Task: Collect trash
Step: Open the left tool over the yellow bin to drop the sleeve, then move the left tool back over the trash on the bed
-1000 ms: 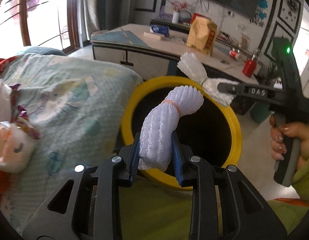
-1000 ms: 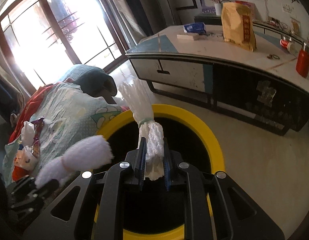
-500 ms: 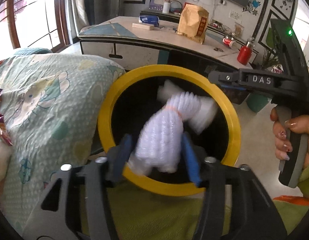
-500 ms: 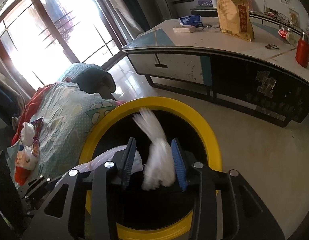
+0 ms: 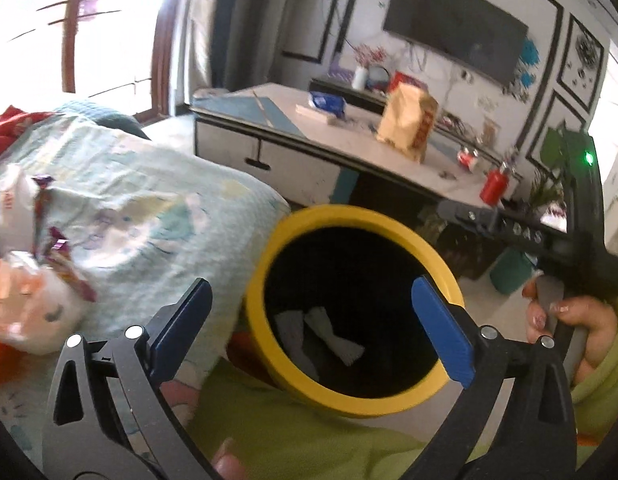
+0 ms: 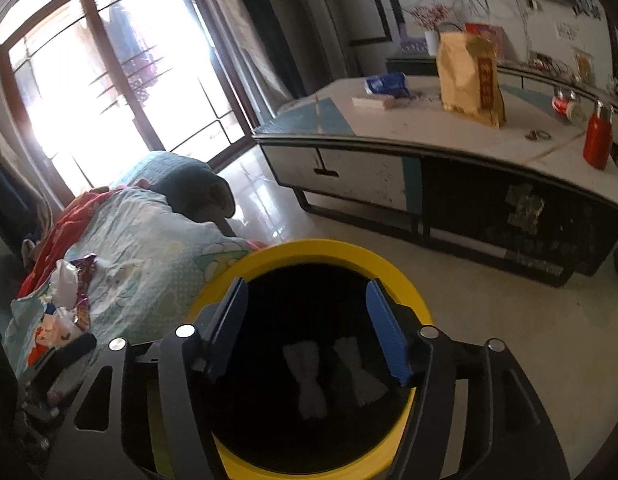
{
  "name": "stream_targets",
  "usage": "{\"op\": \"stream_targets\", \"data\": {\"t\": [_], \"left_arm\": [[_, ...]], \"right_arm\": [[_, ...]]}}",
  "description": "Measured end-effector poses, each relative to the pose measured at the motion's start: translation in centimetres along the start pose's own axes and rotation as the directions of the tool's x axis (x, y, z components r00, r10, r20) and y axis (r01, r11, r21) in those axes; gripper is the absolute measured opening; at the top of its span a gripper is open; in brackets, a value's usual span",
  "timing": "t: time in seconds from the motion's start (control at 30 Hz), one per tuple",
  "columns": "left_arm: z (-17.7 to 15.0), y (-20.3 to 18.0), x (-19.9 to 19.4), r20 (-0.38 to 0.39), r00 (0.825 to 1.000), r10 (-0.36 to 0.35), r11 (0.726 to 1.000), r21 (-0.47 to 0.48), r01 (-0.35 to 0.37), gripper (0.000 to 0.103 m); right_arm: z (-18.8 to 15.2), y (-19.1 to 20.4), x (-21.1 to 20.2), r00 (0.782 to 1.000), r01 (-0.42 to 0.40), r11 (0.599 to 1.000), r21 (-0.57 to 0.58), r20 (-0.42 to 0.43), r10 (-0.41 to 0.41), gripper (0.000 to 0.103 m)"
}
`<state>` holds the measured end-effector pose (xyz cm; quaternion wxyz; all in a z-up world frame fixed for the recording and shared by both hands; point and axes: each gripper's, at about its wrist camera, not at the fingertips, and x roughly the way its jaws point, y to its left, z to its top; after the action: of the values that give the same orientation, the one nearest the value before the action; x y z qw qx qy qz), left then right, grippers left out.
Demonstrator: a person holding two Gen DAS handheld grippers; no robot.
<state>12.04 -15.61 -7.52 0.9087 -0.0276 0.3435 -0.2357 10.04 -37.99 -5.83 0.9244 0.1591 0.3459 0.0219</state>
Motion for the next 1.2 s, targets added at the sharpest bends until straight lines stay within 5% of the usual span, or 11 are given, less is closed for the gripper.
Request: {"op": "stream_targets", "data": {"t": [0.43, 1.2], "left_arm": [[1.0, 3.3, -4.8, 0.132, 0.983, 0.126, 0.99, -0.072, -0.118, 0.092], [1.5, 10.5, -12.5, 0.264, 0.921, 0.288, 0.943, -0.244, -0.225, 0.092]], "right_arm": [[0.5, 5.2, -2.1, 0.995, -0.064, 0.992, -0.107, 0.072, 0.072, 0.069], [-1.4, 16.8, -3.2, 0.966, -0.227, 0.918, -0.326, 0.042, 0.254, 0.074]]}}
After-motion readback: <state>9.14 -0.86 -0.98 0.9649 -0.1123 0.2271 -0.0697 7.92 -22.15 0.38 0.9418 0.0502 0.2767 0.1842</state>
